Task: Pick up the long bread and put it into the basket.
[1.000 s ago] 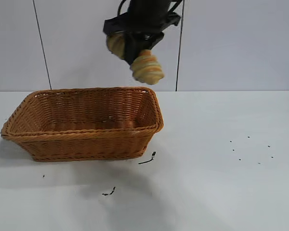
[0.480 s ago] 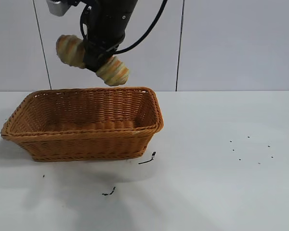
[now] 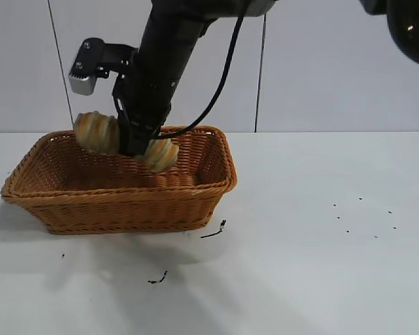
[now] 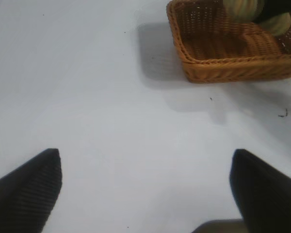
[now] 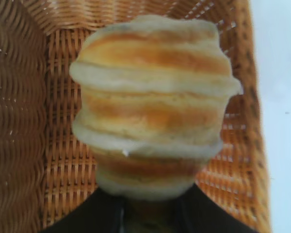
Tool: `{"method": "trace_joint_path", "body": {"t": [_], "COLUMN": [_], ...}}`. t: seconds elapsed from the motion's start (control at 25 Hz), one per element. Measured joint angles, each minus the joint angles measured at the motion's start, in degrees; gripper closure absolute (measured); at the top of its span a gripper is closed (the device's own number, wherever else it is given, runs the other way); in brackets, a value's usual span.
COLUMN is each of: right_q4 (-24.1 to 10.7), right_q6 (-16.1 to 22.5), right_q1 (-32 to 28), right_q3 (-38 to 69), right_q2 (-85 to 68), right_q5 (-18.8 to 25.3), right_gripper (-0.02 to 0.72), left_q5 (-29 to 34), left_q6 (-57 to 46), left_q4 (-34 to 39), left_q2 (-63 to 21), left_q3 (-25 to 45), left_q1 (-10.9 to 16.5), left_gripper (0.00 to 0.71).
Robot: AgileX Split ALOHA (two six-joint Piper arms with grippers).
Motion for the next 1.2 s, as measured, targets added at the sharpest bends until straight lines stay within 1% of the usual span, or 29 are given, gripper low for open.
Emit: {"method": "trace_joint_path", "body": {"t": [0.04,0.08,0.16,0.2,0.24,0.28,0.36,0.56,0.64,0.68,0.76,0.8,0.88,1.0,1.04,1.08,1.12,1.2], "right_q4": [0.2,0.4,0.4,0.4,0.4,0.4,0.4,0.6,0.6,0.6,0.6,0.6,0.6,-0.7,-1.4,-2.3,-2.8,-3.6], "right_q6": [0.1,0.1,0.2,0.4,0.7,1.0,1.2,1.8,3.2,4.6,8.7,12.1,19.7,33.8,37.8,43.1,46.2,50.7], "right_q1": [0.0,0.0,0.0,0.0,0.0,0.0,0.0,0.0,0.0,0.0,0.0,0.0,0.0,0.0,0.0,-0.1,-0.1,-0.5], "right_q3": [0.0,0.0,0.0,0.0,0.0,0.0,0.0,0.0,0.0,0.0,0.0,0.0,0.0,-0.1,-0.1,-0.2,-0.2,-0.3], "right_q2": [0.0,0.0,0.0,0.0,-0.1,-0.3,-1.0,-3.9,-5.4,-6.1,-7.7,-8.7,-10.6,-13.0,-13.6,-14.2,-14.5,-14.8], "right_q5": [0.0,0.1,0.4,0.4,0.4,0.4,0.4,0.3,0.3,0.4,0.4,0.4,0.3,0.5,0.6,1.2,1.9,4.0], "right_gripper": [0.496,0.406,0.177,0.118,0.073,0.048,0.024,0.014,0.014,0.014,0.014,0.014,0.014,0.014,0.014,0.014,0.014,0.014], "left_q5": [0.0,0.0,0.0,0.0,0.0,0.0,0.0,0.0,0.0,0.0,0.0,0.0,0.0,0.0,0.0,0.0,0.0,0.0], "left_q6": [0.0,0.0,0.0,0.0,0.0,0.0,0.0,0.0,0.0,0.0,0.0,0.0,0.0,0.0,0.0,0.0,0.0,0.0], "left_q4": [0.0,0.0,0.0,0.0,0.0,0.0,0.0,0.0,0.0,0.0,0.0,0.0,0.0,0.0,0.0,0.0,0.0,0.0], "left_q2": [0.0,0.0,0.0,0.0,0.0,0.0,0.0,0.0,0.0,0.0,0.0,0.0,0.0,0.0,0.0,0.0,0.0,0.0], "left_q3": [0.0,0.0,0.0,0.0,0.0,0.0,0.0,0.0,0.0,0.0,0.0,0.0,0.0,0.0,0.0,0.0,0.0,0.0], "left_q1": [0.0,0.0,0.0,0.0,0.0,0.0,0.0,0.0,0.0,0.0,0.0,0.0,0.0,0.0,0.0,0.0,0.0,0.0], "left_gripper": [0.017,0.017,0.017,0.017,0.017,0.017,0.017,0.017,0.017,0.017,0.017,0.017,0.017,0.017,0.017,0.017,0.017,0.017]}}
